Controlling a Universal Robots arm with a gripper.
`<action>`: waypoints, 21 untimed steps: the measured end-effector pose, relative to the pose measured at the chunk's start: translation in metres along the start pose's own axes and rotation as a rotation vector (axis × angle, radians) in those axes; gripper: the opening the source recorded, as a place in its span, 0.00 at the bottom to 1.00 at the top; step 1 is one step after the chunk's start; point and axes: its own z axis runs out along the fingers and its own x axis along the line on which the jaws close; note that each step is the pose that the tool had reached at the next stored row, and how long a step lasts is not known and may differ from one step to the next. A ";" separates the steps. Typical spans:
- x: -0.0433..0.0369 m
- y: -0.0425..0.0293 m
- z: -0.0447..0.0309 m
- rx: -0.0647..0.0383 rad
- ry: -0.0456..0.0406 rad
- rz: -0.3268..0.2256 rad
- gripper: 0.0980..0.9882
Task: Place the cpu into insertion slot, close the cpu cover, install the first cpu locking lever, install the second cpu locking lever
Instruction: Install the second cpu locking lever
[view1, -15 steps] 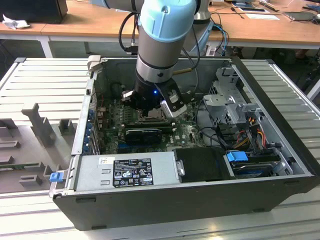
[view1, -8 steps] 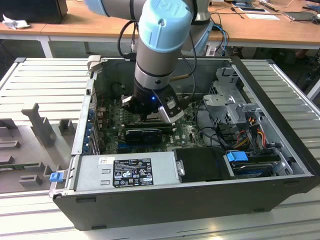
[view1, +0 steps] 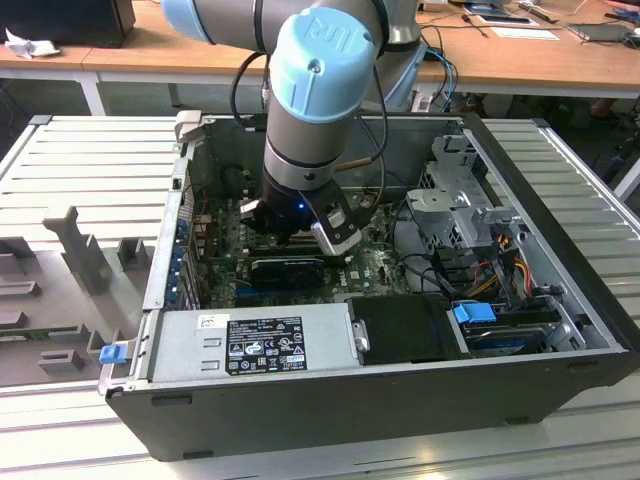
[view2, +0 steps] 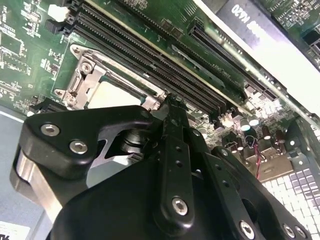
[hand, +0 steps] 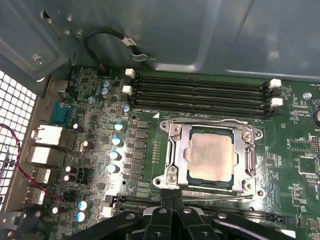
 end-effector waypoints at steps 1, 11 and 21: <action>0.0002 -0.0009 0.0013 -0.004 -0.0005 0.000 0.01; 0.0058 -0.0042 0.0102 -0.024 -0.0031 -0.003 0.01; 0.0065 -0.0055 0.0163 -0.038 -0.0043 -0.004 0.01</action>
